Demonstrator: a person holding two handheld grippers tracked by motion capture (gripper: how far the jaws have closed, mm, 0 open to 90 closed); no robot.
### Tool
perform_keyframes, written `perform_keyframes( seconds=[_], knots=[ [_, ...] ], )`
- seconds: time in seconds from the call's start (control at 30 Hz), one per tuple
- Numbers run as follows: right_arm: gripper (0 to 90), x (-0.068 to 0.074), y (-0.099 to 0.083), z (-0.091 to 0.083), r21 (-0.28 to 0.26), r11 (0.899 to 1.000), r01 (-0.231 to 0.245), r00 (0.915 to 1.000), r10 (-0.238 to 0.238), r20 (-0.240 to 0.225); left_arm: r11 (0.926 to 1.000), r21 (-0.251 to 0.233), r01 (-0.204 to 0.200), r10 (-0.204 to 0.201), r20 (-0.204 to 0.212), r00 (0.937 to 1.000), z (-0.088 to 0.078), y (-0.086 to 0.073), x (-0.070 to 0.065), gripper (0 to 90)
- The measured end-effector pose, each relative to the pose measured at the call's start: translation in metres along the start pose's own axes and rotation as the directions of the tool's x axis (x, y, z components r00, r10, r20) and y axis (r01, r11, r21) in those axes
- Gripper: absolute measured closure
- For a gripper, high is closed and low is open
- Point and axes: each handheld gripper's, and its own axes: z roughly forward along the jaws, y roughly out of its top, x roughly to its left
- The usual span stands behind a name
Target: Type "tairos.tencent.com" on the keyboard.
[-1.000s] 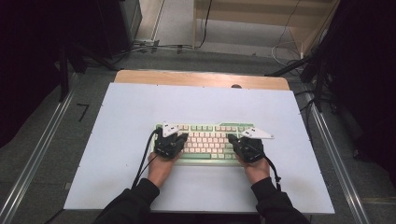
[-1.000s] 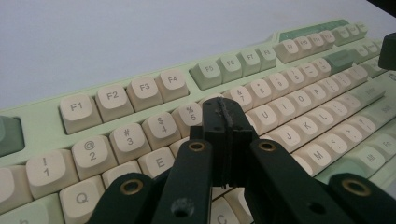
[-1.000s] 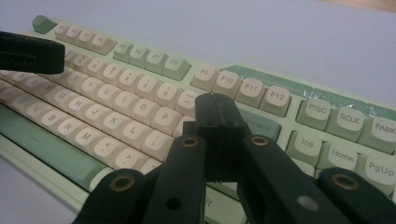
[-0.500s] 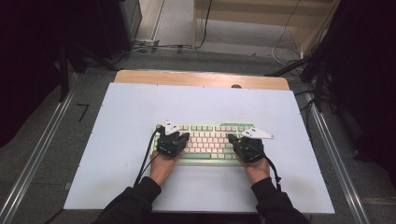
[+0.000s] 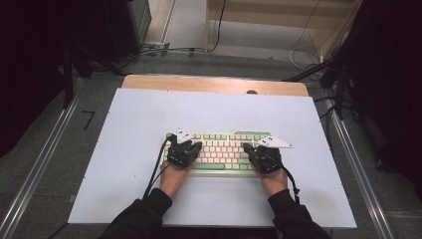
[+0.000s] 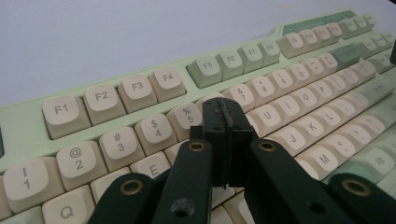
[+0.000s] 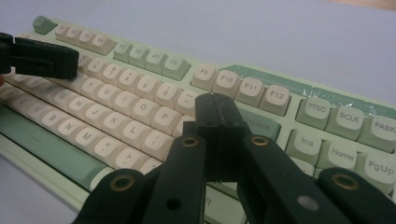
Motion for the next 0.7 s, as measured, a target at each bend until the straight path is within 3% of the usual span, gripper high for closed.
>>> perform_keyframes(
  seconds=[0.7],
  knots=[
    [87.6,0.0002,-0.0004,0.0002,0.002,1.000,0.000,1.0000,0.000,-0.001,0.9996,0.029,-0.003,0.002,0.018,0.9998,0.0025,0.0001,0.0013,90.0]
  ],
)
